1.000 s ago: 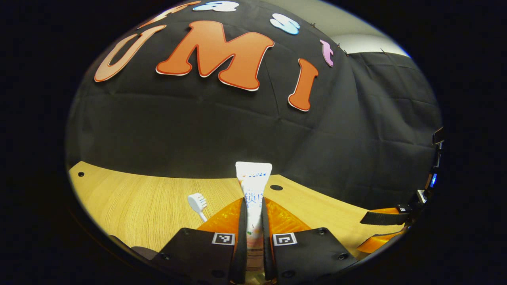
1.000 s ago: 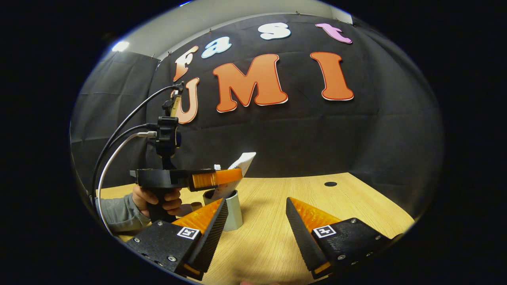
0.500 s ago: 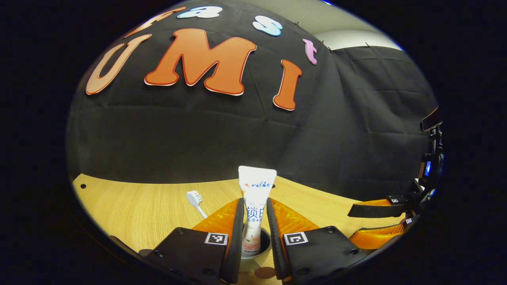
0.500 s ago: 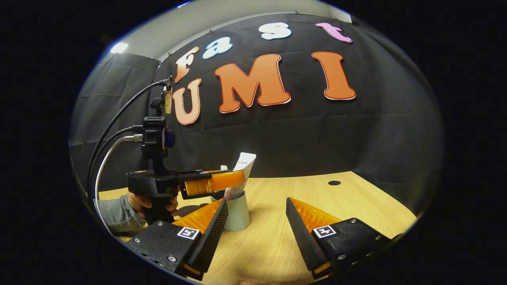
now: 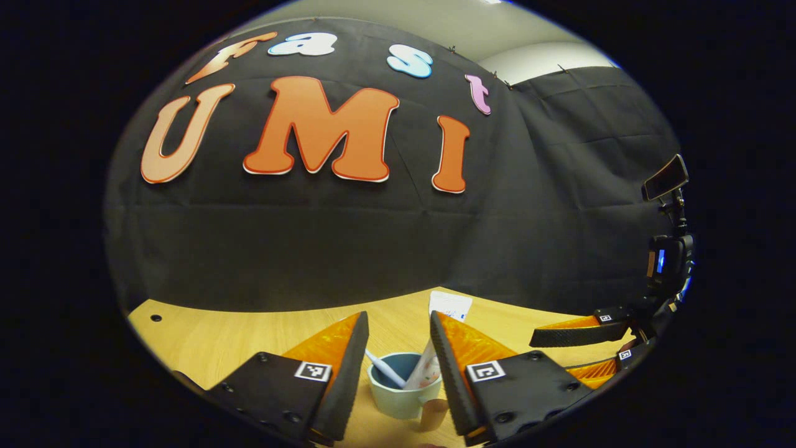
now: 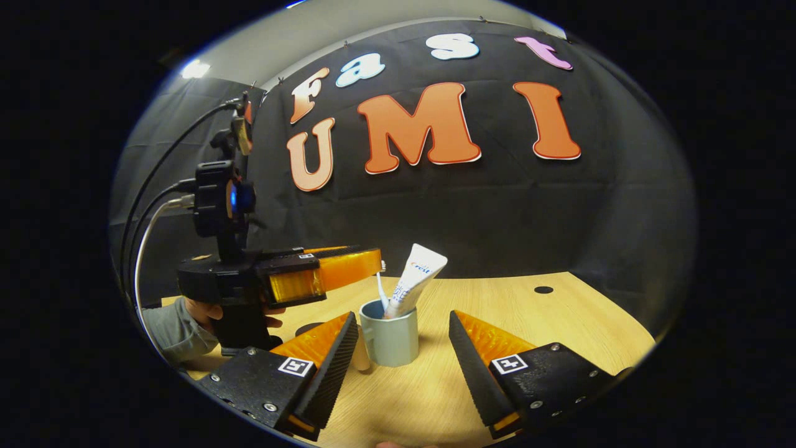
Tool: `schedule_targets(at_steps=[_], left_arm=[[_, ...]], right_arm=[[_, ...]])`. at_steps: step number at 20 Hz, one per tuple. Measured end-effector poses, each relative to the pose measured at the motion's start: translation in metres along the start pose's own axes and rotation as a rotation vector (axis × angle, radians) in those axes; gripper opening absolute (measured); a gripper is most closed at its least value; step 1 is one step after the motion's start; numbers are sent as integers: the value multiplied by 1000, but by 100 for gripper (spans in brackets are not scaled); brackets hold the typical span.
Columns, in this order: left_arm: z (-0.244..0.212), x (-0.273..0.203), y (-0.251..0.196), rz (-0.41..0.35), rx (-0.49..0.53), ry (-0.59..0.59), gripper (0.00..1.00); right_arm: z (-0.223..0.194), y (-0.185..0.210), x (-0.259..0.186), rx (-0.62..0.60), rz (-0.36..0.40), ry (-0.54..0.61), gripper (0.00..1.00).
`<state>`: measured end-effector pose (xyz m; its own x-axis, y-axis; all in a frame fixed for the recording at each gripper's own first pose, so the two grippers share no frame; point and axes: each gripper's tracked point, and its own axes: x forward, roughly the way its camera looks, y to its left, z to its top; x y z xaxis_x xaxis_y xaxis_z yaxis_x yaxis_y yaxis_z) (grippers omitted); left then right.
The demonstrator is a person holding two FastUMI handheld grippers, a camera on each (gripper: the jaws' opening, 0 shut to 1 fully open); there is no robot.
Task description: Put the toothbrush and toothpaste on the desktop into the cup, then pick up the cup and place it on the coaster on the desktop.
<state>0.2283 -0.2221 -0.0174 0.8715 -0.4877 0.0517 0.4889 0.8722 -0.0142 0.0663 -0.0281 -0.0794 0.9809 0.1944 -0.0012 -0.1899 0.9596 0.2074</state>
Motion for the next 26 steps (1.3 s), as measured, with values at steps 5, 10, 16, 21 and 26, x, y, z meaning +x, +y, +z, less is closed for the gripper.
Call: schedule_targets(at_steps=[5,10,16,21,26], left_arm=[[11,-35,28,90,23,-4,92],[12,-71,59,202,39,16,98],[3,-113,80,256,46,15,98],[1,-137,101,319,55,10,96],[-9,-154,117,358,39,14,98]], right_arm=[[-2,19,9,-30,-6,44,89],[2,41,14,-72,-23,91,89],[-9,37,30,-108,-114,216,89],[-26,28,41,32,-161,378,89],[-39,21,56,140,-164,490,88]])
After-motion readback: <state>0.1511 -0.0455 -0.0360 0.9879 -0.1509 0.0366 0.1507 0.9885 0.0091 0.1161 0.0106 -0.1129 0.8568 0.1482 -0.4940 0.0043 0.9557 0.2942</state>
